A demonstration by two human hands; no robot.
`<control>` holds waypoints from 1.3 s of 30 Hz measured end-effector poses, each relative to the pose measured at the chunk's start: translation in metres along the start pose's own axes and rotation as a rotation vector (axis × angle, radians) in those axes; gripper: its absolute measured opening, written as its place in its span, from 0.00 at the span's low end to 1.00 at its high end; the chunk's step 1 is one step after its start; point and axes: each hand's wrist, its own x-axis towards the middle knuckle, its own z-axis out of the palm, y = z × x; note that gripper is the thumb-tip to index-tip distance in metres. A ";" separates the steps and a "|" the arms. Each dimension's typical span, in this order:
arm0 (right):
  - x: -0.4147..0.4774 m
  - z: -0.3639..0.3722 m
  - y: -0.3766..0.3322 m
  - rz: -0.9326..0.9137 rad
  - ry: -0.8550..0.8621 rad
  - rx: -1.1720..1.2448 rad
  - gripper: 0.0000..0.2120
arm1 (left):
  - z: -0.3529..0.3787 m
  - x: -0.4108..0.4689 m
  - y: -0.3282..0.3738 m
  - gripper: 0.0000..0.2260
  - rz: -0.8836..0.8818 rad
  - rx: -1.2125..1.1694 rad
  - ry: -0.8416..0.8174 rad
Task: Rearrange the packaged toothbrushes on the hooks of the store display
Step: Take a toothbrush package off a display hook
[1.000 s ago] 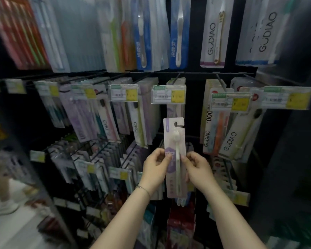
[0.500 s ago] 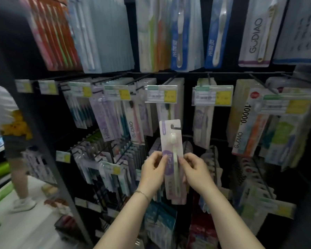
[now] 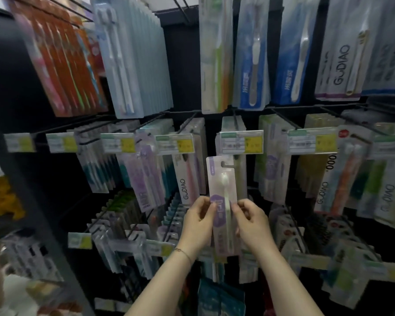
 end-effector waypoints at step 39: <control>0.048 0.054 -0.028 -0.224 -0.142 -0.191 0.07 | -0.051 0.028 -0.008 0.12 -0.063 -0.059 0.224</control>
